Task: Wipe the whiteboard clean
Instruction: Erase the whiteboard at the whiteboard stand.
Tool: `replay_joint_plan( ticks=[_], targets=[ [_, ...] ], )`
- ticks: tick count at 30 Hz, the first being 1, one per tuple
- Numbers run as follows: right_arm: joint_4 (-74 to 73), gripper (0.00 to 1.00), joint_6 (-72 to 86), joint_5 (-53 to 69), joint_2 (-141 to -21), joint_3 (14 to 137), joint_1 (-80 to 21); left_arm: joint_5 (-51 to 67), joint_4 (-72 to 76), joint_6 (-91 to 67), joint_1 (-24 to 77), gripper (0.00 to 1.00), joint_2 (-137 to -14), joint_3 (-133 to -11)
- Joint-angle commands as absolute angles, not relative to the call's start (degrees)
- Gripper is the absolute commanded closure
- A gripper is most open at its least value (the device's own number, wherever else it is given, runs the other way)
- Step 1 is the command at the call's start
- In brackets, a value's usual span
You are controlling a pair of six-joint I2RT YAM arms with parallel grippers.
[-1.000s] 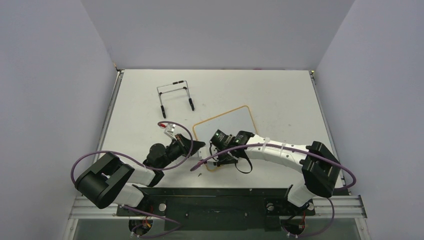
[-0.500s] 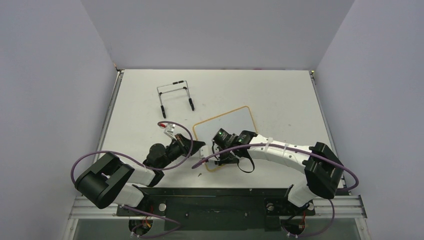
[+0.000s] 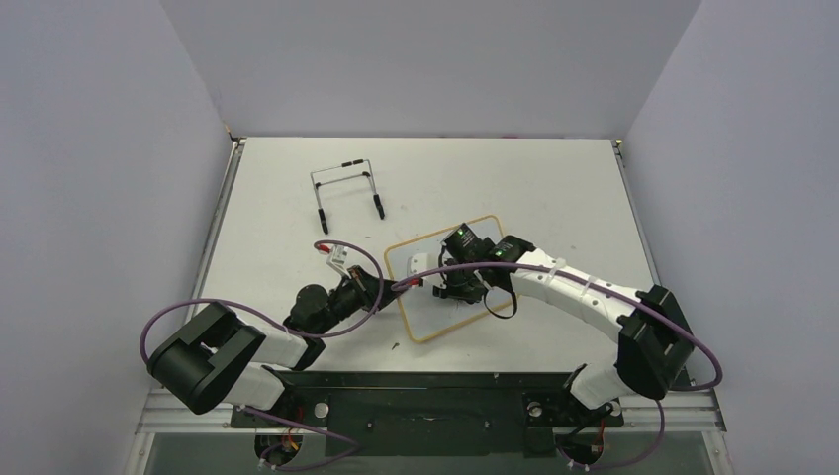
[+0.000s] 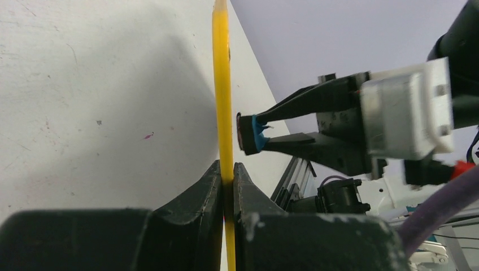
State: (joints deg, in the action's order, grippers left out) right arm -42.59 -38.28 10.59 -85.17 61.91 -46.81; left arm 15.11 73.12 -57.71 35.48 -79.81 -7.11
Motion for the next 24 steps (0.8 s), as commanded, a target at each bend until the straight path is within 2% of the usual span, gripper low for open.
replay_joint_plan(
  ticks=[1,6,15,24],
  targets=[
    [-42.71,1.0,-37.85,13.11,-80.55,65.59,-45.91,17.58,83.1,-59.14,35.93,1.0,-78.08,-9.08],
    [-40.58,1.0,-37.68,11.78,-83.67,62.45,-47.32,17.91,83.81,-59.63,35.97,1.0,-78.72,-9.41],
    [-43.1,1.0,-40.89,6.71,-82.85,54.41,-59.0,17.48,80.54,-58.34,35.95,1.0,-76.88,-9.7],
    [-33.29,1.0,-36.38,-2.3,-81.78,55.88,-48.26,17.96,82.24,-58.94,35.89,1.0,-77.95,-9.66]
  ],
)
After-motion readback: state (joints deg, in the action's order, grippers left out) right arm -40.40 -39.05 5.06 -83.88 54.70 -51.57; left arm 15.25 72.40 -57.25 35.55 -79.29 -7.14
